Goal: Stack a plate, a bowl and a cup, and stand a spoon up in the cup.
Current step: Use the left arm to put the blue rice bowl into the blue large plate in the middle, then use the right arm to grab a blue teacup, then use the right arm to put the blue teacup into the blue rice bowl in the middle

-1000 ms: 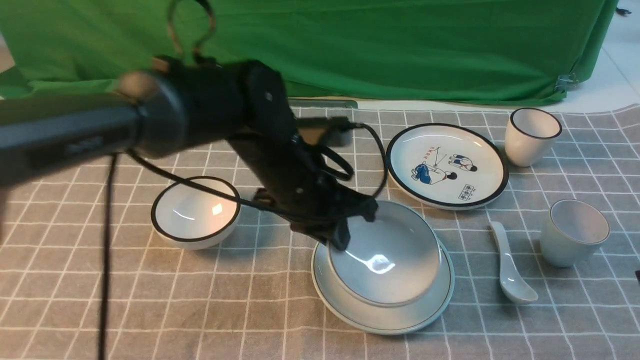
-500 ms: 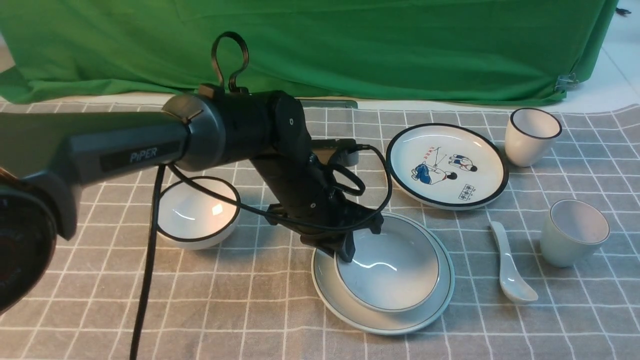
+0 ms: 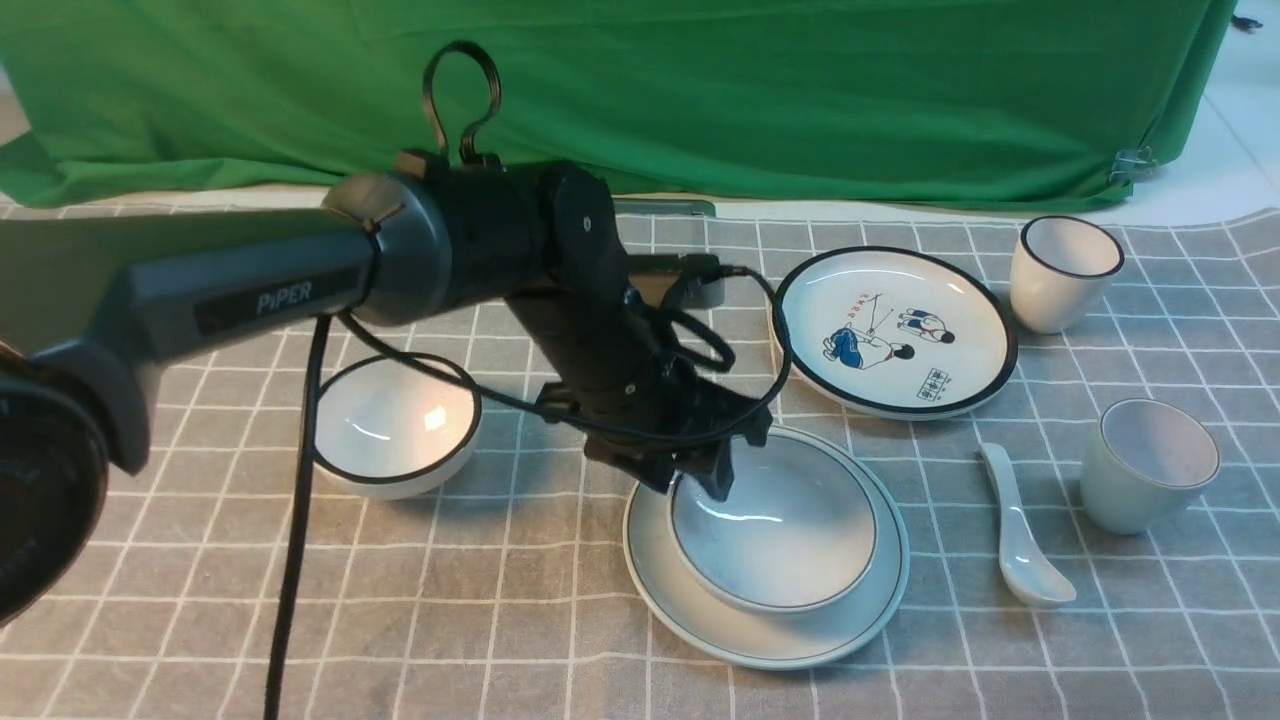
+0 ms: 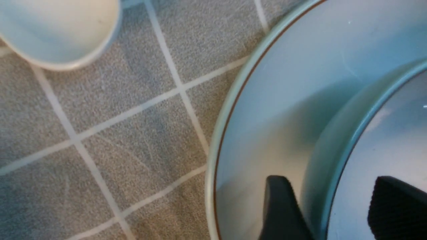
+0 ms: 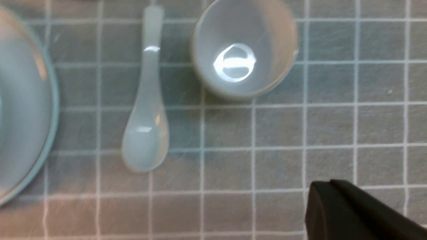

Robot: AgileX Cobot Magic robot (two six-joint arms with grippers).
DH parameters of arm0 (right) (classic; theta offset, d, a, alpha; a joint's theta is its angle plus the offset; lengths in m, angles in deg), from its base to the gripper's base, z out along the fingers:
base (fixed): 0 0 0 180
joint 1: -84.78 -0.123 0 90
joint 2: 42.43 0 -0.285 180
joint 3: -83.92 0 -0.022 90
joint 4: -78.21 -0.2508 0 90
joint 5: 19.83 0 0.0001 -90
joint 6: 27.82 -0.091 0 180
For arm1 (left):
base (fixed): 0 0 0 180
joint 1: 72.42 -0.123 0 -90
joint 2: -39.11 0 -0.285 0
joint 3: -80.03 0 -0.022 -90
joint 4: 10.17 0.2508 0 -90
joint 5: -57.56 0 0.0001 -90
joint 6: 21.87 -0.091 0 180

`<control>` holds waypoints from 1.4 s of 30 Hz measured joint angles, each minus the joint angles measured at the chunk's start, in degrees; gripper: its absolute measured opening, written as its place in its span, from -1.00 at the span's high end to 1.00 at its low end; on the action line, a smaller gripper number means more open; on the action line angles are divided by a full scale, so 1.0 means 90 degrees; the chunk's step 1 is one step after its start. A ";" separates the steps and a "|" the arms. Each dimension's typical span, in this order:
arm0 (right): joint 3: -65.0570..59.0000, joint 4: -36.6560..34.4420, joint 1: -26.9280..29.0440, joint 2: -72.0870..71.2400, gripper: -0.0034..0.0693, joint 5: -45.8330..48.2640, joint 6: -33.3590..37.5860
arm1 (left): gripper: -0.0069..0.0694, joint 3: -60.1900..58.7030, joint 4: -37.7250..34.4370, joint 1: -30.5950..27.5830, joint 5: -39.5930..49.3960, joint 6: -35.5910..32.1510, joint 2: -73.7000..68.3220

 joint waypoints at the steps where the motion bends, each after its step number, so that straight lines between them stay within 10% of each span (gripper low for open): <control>1: 0.0160 -0.0046 0.0093 0.0232 0.79 0.0040 0.0000 | -0.29 0.0067 0.0090 0.0000 0.0112 0.0034 0.0057; 6: 0.0732 -0.0253 0.0292 0.1370 0.11 0.0155 0.0000 | -0.12 0.0220 0.0776 0.0000 0.0348 0.0185 0.0849; 12: 0.1222 -0.0401 0.0251 0.2277 -0.45 -0.0057 0.0002 | 0.72 -0.0449 0.1261 0.0000 0.0232 0.0254 0.2556; 22: 0.1433 -0.0525 0.0228 0.3256 -0.05 -0.0480 0.0072 | 0.81 -0.3177 0.1327 -0.0006 -0.0827 0.0625 0.4992; 27: 0.1440 -0.0577 0.0166 0.3348 0.66 -0.0524 0.0295 | 0.81 -0.3898 0.1421 -0.0006 -0.1006 0.0794 0.5478; 34: 0.1769 -0.0706 -0.0181 0.2255 0.67 0.0050 0.0350 | 0.80 -0.3973 0.1447 -0.0006 -0.1084 0.0893 0.5589; 42: 0.1997 -0.0892 -0.2444 0.2208 0.67 0.0090 0.0326 | 0.80 -0.3979 0.1447 -0.0006 -0.1488 0.0907 0.5589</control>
